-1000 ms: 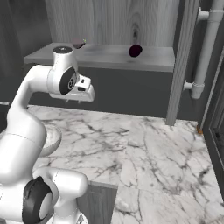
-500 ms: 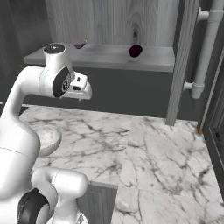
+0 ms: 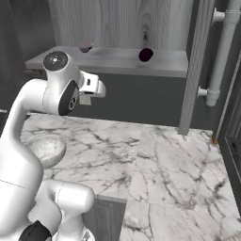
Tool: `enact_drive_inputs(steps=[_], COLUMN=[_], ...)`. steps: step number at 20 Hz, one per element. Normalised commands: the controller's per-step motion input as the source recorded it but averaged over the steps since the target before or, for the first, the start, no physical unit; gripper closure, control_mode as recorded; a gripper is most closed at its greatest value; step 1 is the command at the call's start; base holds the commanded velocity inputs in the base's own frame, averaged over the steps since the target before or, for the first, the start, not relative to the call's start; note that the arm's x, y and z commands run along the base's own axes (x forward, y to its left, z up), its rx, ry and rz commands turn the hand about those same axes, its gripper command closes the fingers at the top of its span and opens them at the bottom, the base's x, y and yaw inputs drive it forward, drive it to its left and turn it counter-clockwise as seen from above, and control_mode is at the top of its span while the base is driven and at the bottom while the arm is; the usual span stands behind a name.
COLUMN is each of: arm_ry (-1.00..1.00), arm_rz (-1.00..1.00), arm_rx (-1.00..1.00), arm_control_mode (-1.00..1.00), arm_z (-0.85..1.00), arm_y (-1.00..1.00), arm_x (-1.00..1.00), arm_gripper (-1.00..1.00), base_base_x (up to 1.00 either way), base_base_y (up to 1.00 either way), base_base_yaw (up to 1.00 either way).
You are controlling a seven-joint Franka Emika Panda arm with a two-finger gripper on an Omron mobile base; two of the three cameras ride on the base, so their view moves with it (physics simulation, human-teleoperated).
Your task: Pick the eggplants from the cabinet and place them in one bowl. Pick the pear from the sink and place it in the other bowl.
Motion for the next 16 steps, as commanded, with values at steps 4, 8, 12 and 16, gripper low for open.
enact_drive_inputs(steps=[4,8,12,16], arm_ry=[-0.24,-0.11,0.17,0.24], arm_rz=[0.0,-0.06,-0.04,-0.08], arm_rx=[0.0,0.0,0.0,0.0], arm_control_mode=[-1.0,-1.0,-1.0,-1.0], arm_z=[0.18,0.68,0.62,0.19], arm_y=[-0.18,-0.14,0.0,-0.07], arm_x=[0.6,0.29,-0.19,0.09], arm_gripper=[-1.0,-1.0,-1.0,-1.0], base_base_x=[0.0,0.0,0.0,0.0], base_base_y=[0.0,0.0,0.0,0.0], base_base_yaw=[0.0,0.0,0.0,0.0])
